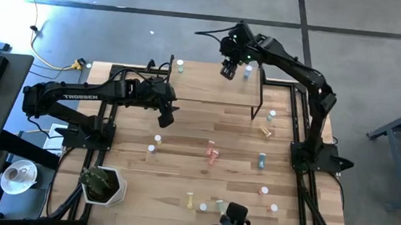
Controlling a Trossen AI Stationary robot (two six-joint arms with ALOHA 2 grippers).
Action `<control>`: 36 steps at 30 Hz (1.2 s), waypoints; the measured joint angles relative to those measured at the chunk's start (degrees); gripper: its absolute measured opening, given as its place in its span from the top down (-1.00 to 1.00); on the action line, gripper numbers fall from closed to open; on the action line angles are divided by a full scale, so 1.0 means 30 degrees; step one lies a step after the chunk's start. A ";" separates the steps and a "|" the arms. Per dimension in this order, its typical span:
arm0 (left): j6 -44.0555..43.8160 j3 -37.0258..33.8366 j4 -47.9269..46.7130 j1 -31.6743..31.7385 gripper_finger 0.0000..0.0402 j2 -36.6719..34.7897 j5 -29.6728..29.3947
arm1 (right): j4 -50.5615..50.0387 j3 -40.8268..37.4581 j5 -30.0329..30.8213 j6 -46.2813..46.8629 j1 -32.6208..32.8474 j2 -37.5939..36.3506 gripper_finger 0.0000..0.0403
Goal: Pick and place medicine bottles onto shelf by color
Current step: Put the pink pill bottle on the shelf
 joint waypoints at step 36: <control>-0.4448 -0.0003 -0.4514 -0.3189 0.14 0.0002 0.1227 | 0.3156 -1.3357 -0.0740 0.6382 0.5579 -1.2627 0.13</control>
